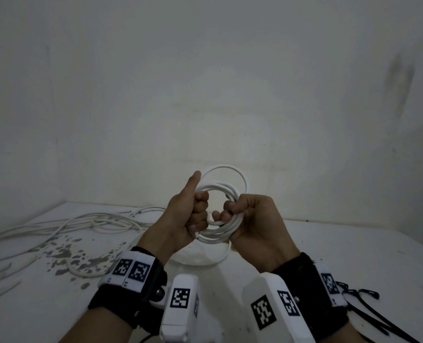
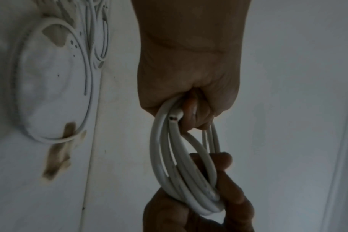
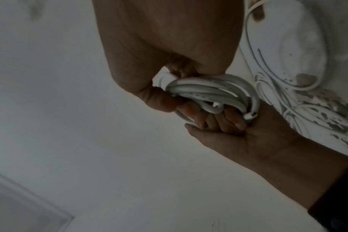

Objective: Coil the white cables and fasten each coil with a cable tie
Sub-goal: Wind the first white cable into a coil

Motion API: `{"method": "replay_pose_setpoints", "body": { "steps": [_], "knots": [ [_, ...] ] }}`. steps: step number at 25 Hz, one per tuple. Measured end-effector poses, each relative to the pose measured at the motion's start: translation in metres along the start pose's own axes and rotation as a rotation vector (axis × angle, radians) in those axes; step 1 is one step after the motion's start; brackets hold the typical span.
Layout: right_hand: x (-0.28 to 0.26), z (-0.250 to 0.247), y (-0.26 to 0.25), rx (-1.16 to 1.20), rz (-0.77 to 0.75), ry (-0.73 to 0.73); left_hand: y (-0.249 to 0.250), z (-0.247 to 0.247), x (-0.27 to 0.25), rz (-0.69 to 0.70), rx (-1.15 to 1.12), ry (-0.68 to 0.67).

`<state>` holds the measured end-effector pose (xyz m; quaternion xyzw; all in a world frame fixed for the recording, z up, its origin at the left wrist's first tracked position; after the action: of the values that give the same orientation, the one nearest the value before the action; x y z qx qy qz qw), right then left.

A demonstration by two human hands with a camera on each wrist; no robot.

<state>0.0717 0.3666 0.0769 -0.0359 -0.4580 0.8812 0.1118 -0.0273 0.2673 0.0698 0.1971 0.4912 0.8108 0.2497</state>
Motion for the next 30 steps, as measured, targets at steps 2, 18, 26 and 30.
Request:
{"method": "replay_pose_setpoints", "body": {
  "steps": [2,18,26,30],
  "knots": [
    [-0.003,0.005,-0.004,0.025,-0.029,-0.02,0.0,0.002,-0.002,-0.032,-0.033,-0.066],
    [0.004,0.0,0.004,-0.293,-0.034,0.203,0.006,0.005,-0.004,0.101,0.187,0.065],
    [0.0,0.003,0.011,-0.01,-0.035,0.029,0.001,0.0,-0.004,-0.022,0.135,-0.088],
    [0.007,-0.009,0.009,-0.6,-0.22,0.16,0.003,0.003,-0.002,0.017,0.113,-0.054]
  ]
}}
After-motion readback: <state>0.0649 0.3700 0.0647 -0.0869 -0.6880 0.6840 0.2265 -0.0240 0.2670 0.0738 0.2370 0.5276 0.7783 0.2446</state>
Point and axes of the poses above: each hand's wrist, its own x-axis towards the middle knuckle, its own z-axis out of the palm, y = z × x, the point moved 2 cm from there along x, towards the middle knuckle, and after that the axes turned 3 degrees about -x, right-handed, at the moved point
